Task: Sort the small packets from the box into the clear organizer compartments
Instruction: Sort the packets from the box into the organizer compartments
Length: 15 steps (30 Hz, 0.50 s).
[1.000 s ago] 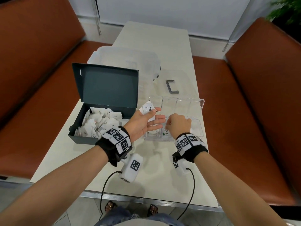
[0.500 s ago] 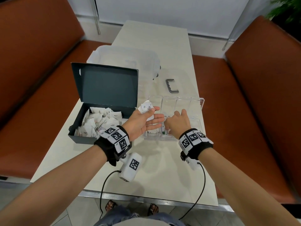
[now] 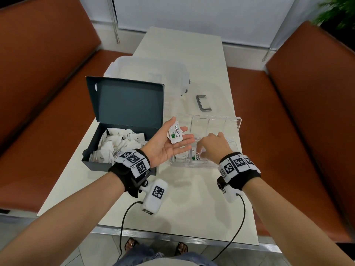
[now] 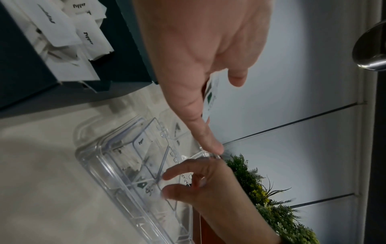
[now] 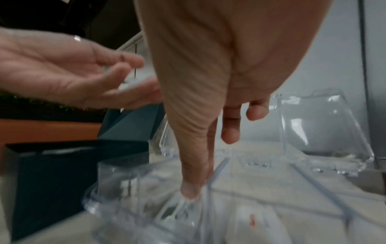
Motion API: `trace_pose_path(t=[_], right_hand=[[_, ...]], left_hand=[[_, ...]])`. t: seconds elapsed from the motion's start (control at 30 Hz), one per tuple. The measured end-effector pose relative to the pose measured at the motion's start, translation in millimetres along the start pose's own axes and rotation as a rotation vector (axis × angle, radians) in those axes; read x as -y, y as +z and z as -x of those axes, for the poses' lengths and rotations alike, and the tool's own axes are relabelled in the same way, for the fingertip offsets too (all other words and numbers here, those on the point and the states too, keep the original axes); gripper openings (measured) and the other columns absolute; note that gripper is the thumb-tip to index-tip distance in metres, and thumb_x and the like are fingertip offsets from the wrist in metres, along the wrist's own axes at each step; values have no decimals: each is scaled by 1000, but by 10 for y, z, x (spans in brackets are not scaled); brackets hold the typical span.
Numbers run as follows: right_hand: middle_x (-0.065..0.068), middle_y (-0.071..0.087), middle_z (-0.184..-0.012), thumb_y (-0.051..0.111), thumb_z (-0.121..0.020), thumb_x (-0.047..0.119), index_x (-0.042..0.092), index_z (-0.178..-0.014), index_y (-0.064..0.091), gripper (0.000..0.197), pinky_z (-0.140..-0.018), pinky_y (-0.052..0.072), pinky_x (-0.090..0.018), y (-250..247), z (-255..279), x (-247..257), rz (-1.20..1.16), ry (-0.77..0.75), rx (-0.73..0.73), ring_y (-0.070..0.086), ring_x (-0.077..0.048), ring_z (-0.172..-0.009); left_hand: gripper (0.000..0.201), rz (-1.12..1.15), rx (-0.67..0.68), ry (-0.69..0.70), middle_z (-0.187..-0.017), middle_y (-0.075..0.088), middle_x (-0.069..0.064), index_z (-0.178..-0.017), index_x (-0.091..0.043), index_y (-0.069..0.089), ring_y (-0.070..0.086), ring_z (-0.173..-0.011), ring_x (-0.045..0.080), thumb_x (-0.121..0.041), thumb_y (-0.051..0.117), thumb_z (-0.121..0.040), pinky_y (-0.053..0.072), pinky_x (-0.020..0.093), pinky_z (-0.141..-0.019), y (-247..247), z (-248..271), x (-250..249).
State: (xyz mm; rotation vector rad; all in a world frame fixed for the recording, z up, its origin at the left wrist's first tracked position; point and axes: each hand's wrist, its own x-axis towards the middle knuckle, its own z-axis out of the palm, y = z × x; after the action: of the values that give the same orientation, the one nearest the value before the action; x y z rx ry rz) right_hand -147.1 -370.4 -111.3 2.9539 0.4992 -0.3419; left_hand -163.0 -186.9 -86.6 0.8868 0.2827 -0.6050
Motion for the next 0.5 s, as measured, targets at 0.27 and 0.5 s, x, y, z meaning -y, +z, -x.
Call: trace_pose_path(t=[0.27, 0.5], right_hand=[[4, 68, -87, 62, -91, 27, 19, -109, 66, 20, -61, 38, -4, -387, 81, 128, -872, 102, -511, 54, 4, -62], [-4, 66, -87, 77, -80, 17, 13, -90, 67, 15, -47, 39, -2, -380, 91, 187, -1130, 145, -417, 59, 10, -55]], left_hand=[[37, 20, 41, 57, -116, 67, 25, -129, 3, 52, 68, -104, 34, -16, 38, -101, 60, 40, -75, 2, -27, 69], [27, -102, 54, 127, -104, 73, 13, -119, -7, 60, 70, -101, 32, -23, 45, -103, 60, 38, -78, 29, -72, 117]])
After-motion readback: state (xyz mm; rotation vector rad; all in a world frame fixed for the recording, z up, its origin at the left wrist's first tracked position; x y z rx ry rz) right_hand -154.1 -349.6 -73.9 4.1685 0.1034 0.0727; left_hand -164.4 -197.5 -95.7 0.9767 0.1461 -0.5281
